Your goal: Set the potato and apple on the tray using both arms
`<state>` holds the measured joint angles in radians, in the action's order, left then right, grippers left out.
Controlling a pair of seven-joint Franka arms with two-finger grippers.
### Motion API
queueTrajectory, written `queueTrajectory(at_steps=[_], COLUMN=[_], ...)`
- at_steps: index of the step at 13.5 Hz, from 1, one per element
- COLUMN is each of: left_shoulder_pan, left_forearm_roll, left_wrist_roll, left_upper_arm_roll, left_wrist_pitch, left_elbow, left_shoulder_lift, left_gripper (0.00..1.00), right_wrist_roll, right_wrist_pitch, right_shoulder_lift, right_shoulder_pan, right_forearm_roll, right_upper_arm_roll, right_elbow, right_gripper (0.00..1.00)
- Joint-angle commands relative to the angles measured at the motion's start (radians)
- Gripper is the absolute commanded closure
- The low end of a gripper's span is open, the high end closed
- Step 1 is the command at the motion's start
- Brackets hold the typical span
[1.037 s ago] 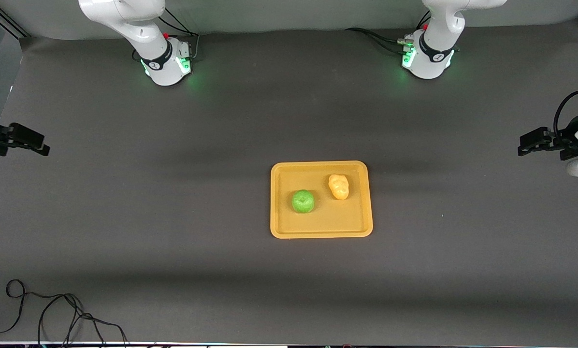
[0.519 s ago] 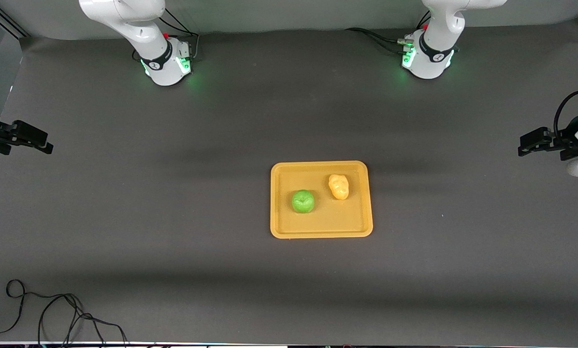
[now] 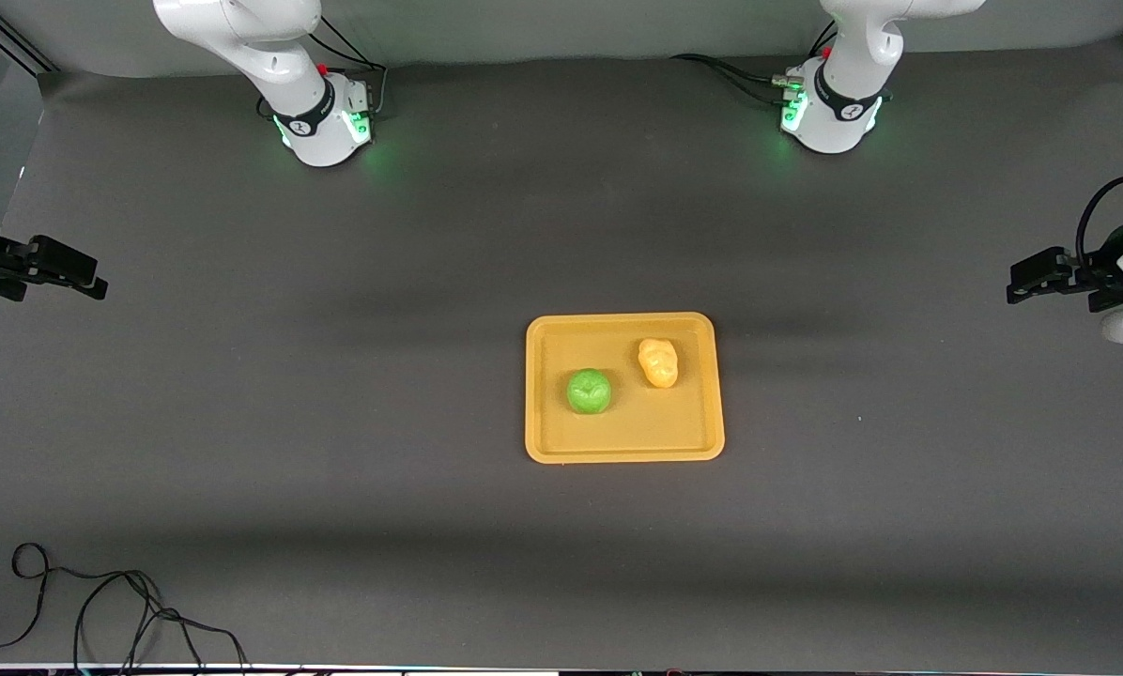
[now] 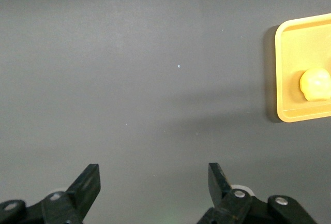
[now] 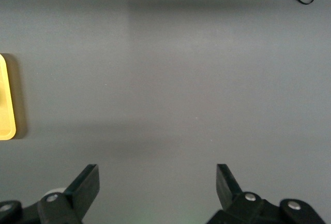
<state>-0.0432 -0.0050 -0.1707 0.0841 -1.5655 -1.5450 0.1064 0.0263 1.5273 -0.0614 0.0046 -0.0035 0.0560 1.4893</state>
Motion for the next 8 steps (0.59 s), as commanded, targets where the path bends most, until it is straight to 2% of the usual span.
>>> queueTrajectory(at_steps=[1, 8], left_shoulder_pan=[-0.003, -0.003], left_forearm_roll=[0.013, 0.013], left_wrist_roll=[-0.009, -0.009], left_upper_arm_roll=[0.002, 0.002], left_wrist_pitch=[-0.008, -0.008], left_elbow=[-0.003, -0.003], left_shoulder_lift=[-0.01, -0.01], left_gripper=[0.06, 0.06], right_wrist_roll=[-0.003, 0.003], right_wrist_pitch=[-0.001, -0.001], right_shoulder_lift=[0.009, 0.008], right_shoulder_pan=[0.005, 0.0], right_forearm_roll=[-0.004, -0.003], right_upper_arm_roll=[0.002, 0.005], right_elbow=[0.0, 0.0], right_gripper=[0.0, 0.0])
